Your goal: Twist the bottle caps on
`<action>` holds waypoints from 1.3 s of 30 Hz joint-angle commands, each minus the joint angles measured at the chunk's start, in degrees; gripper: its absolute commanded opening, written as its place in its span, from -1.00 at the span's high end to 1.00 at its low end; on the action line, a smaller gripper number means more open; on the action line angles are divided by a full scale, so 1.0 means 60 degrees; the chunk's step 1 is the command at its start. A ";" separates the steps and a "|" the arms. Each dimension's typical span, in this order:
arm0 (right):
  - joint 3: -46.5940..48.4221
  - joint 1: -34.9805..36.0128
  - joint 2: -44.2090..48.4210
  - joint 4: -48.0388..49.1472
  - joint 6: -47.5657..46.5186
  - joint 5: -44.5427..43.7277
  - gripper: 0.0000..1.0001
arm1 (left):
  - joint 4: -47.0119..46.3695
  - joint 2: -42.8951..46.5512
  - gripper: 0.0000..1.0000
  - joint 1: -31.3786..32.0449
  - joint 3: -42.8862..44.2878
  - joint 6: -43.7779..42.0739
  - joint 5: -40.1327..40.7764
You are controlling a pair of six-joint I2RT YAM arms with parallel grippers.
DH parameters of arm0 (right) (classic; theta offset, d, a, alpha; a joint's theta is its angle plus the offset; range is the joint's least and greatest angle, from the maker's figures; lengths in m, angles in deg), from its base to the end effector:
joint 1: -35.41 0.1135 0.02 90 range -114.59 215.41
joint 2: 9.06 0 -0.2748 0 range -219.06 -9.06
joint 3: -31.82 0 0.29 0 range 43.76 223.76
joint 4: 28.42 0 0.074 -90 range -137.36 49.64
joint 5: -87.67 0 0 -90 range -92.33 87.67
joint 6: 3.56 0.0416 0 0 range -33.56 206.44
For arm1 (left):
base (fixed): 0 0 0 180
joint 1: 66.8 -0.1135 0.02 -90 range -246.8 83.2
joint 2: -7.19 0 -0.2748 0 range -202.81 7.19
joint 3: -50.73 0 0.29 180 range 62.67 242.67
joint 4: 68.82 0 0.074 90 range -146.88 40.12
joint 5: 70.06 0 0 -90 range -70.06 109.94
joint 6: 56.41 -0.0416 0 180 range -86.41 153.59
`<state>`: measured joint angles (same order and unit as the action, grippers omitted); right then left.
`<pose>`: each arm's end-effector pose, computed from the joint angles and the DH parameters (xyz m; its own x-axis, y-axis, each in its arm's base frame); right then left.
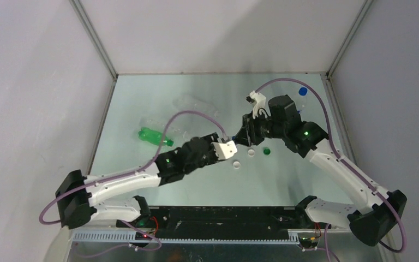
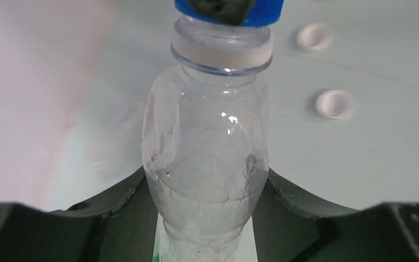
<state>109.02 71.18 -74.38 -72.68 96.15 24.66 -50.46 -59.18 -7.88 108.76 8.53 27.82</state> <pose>0.2185 0.1807 0.3634 -0.5686 -0.2244 -0.7914 -0.7466 0.5446 0.3820 0.1596 -0.2537 0.2714 0.1224 0.6096 -0.7832 0.8095 0.3952 0.4342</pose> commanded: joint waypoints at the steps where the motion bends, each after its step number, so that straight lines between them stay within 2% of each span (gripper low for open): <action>1: 0.0111 -0.0198 -0.0734 0.0203 0.5334 -0.2206 1.00 | -0.4844 -0.0410 0.48 0.1576 -0.0170 -0.2578 0.5167; 3: 0.0113 -0.0270 -0.0769 0.0479 0.5966 -0.2112 1.00 | -0.5247 -0.0804 0.48 0.1683 -0.0203 -0.2969 0.5587; 6: 0.0111 -0.0349 -0.0556 0.0974 0.6005 -0.1903 1.00 | -0.4643 -0.0951 0.47 0.1663 -0.0187 -0.2698 0.5448; 8: 0.0111 -0.0523 -0.0377 0.1055 0.5856 -0.1809 0.88 | -0.3982 -0.0842 0.46 0.1562 -0.0163 -0.2260 0.5151; 10: 0.0113 -0.0766 -0.0195 0.1032 0.5566 -0.1585 0.63 | -0.3211 -0.0658 0.46 0.1412 -0.0111 -0.1825 0.4668; 11: 0.0115 -0.0924 -0.0133 0.1035 0.5275 -0.1481 0.41 | -0.2946 -0.0493 0.46 0.1265 -0.0123 -0.1681 0.4115; 13: 0.0111 -0.1086 0.0094 0.1242 0.4494 -0.1005 0.16 | -0.2047 -0.0216 0.46 0.0934 -0.0082 -0.1249 0.3018; 14: 0.0111 -0.1121 0.0380 0.1373 0.4169 -0.0859 0.10 | -0.1456 -0.0107 0.46 0.0780 -0.0080 -0.0999 0.2537; 15: 0.0114 -0.1144 0.0485 0.1446 0.3468 -0.0825 0.01 | -0.1021 0.0085 0.46 0.0411 -0.0013 -0.0924 0.1279; 16: 0.0120 -0.1158 0.0738 0.1555 0.2990 -0.0712 -0.04 | -0.0347 0.0168 0.46 0.0240 0.0013 -0.0794 0.0701; 17: 0.0113 -0.1161 0.0876 0.1581 0.2001 -0.0641 -0.13 | -0.0100 0.0322 0.47 -0.0064 0.0058 -0.0755 -0.0312; 18: 0.0112 -0.1159 0.1115 0.1582 0.1509 -0.0450 -0.17 | 0.0470 0.0381 0.46 -0.0210 0.0107 -0.0722 -0.0776; 19: 0.0111 -0.1161 0.1225 0.1558 0.0335 -0.0232 -0.20 | 0.0770 0.0456 0.46 -0.0551 0.0265 -0.0690 -0.1860; 20: 0.0111 -0.1159 0.1433 0.1364 -0.0298 0.0283 -0.21 | 0.1287 0.0470 0.46 -0.0724 0.0364 -0.0611 -0.2878; 22: 0.0113 -0.1086 0.1683 0.0886 -0.2881 0.1072 -0.22 | 0.2172 0.0363 0.46 -0.1166 0.0759 -0.0578 -0.4208; 25: 0.0112 -0.0906 0.2002 -0.0114 -0.5434 0.2297 -0.22 | 0.3219 -0.0039 0.45 -0.1458 0.1585 -0.0686 -0.5401; 28: 0.0111 -0.0441 0.2167 -0.1414 -0.8180 0.2691 -0.22 | 0.3993 -0.0400 0.45 -0.1493 0.2210 -0.0782 -0.6387; 30: 0.0111 -0.0203 0.2201 -0.1849 -0.8995 0.2711 -0.21 | 0.4205 -0.0614 0.45 -0.1499 0.2447 -0.0796 -0.6737; 39: 0.0111 0.0362 0.2080 -0.2117 -0.9500 0.3143 -0.15 | 0.4438 -0.1132 0.45 -0.1499 0.2952 -0.0897 -0.7151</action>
<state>108.95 71.99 -61.57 -83.67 44.05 40.39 -25.02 -65.56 -16.58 123.88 3.59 -11.15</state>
